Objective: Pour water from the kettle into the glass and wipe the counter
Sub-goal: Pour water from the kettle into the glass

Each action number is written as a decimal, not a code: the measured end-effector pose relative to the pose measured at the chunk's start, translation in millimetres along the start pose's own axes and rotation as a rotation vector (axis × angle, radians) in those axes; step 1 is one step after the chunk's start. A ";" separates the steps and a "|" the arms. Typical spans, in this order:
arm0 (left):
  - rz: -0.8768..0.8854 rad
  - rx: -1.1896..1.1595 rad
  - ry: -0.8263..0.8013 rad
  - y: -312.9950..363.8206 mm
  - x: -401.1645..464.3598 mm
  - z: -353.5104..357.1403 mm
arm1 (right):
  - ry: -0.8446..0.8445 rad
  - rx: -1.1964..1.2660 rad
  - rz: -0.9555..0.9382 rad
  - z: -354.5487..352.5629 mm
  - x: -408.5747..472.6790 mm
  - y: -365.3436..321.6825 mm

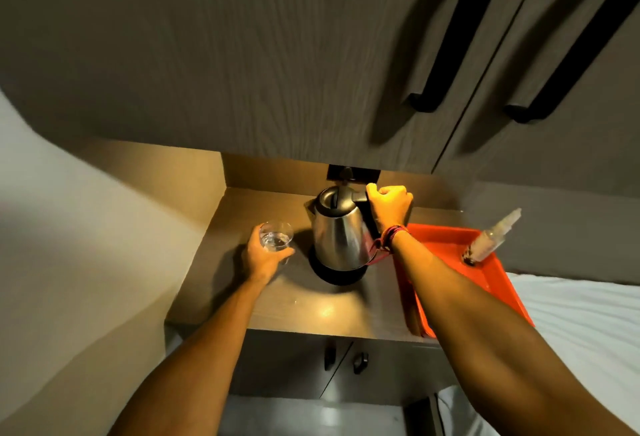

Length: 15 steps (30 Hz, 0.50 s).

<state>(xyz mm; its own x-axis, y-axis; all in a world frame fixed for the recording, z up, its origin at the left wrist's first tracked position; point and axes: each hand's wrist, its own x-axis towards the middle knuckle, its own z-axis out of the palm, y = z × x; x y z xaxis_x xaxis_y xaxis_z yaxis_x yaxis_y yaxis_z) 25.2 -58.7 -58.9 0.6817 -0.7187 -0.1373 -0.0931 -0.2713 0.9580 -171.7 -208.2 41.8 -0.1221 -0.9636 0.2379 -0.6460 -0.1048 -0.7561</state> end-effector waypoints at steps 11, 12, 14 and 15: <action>-0.022 0.052 0.004 -11.6 17.4 13.5 | -0.027 0.176 0.059 11.9 3.1 33.1; -0.020 0.068 0.000 -11.2 17.7 13.0 | -0.026 0.175 0.078 10.5 3.9 36.4; -0.018 0.099 -0.009 -11.1 18.7 12.1 | -0.017 0.180 0.109 8.9 4.1 46.4; -0.017 0.107 -0.015 -11.5 19.1 11.4 | -0.016 0.196 0.116 8.4 3.1 51.0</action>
<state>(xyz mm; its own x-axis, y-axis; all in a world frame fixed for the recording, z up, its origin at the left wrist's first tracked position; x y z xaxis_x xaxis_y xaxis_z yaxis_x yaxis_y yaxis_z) 31.1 -76.6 -75.4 0.6732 -0.7223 -0.1581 -0.1588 -0.3501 0.9232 -198.7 -218.6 -1.2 -0.1741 -0.9756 0.1338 -0.4696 -0.0372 -0.8821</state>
